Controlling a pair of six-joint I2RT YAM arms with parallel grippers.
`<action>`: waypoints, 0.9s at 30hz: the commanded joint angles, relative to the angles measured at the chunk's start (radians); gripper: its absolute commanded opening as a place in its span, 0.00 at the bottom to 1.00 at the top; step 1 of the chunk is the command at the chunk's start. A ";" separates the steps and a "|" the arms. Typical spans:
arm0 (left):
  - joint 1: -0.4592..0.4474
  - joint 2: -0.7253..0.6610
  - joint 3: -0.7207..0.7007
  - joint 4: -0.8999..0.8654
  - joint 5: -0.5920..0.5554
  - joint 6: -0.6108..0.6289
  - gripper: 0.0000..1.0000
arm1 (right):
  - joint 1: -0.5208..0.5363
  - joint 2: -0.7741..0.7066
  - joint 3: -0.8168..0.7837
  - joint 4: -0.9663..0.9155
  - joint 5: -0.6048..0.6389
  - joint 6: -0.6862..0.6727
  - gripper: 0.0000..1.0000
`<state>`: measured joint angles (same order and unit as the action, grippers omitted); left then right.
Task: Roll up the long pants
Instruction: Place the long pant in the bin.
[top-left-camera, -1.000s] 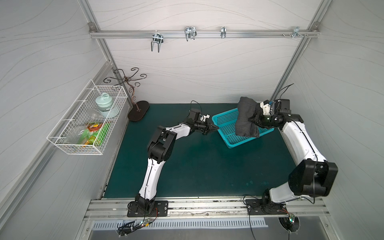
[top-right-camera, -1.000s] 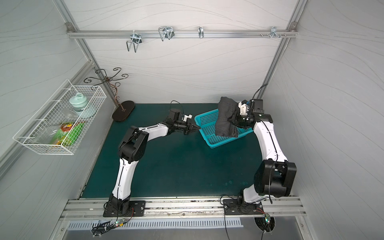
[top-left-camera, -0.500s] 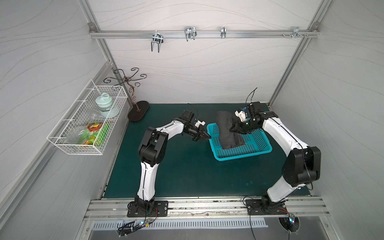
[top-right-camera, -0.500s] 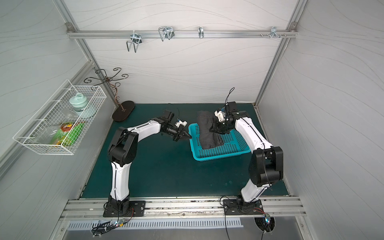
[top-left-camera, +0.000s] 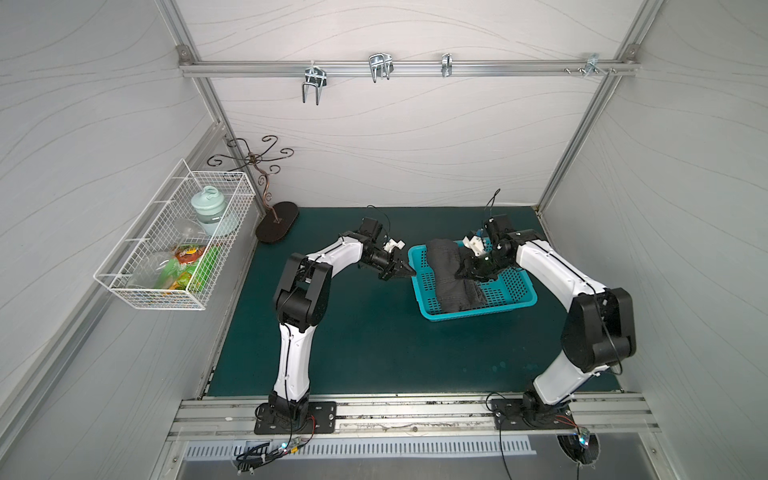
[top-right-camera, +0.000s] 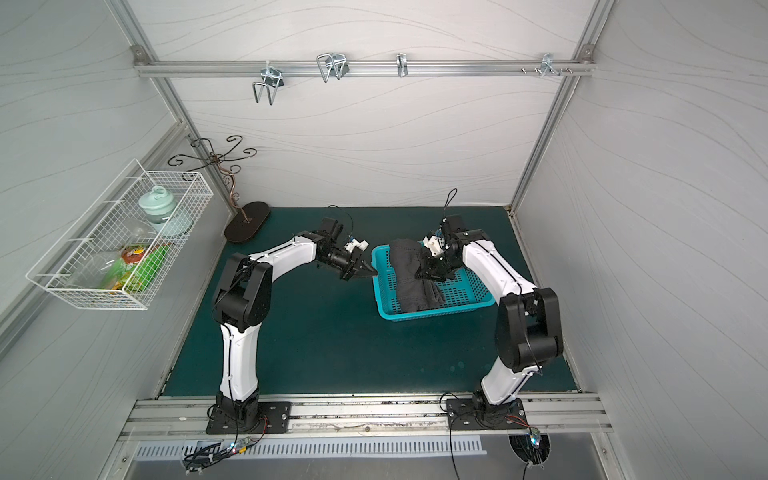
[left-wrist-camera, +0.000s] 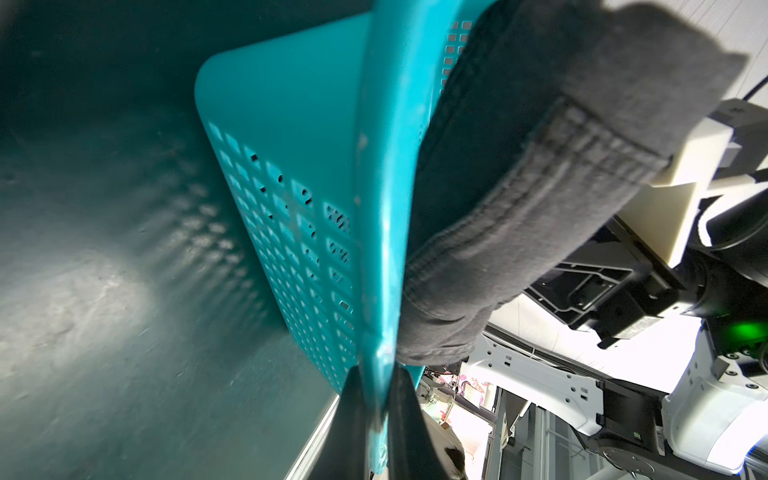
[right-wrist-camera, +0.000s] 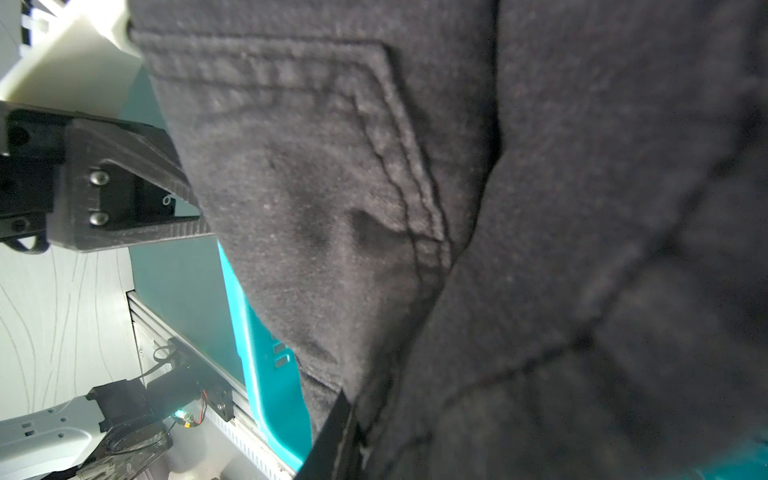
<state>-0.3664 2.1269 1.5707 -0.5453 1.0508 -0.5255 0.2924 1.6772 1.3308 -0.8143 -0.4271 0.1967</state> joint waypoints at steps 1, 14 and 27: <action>0.005 0.032 0.023 -0.038 -0.126 0.000 0.00 | 0.023 0.023 -0.004 0.034 -0.057 0.020 0.00; 0.003 0.012 0.011 0.019 -0.151 -0.052 0.00 | 0.061 0.139 -0.028 0.039 -0.093 0.013 0.00; 0.003 0.006 0.028 0.012 -0.161 -0.065 0.00 | 0.102 0.324 0.027 0.069 -0.051 0.027 0.00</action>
<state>-0.3576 2.1265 1.5742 -0.5304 1.0344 -0.5549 0.3401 1.9179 1.3785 -0.7410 -0.5133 0.2211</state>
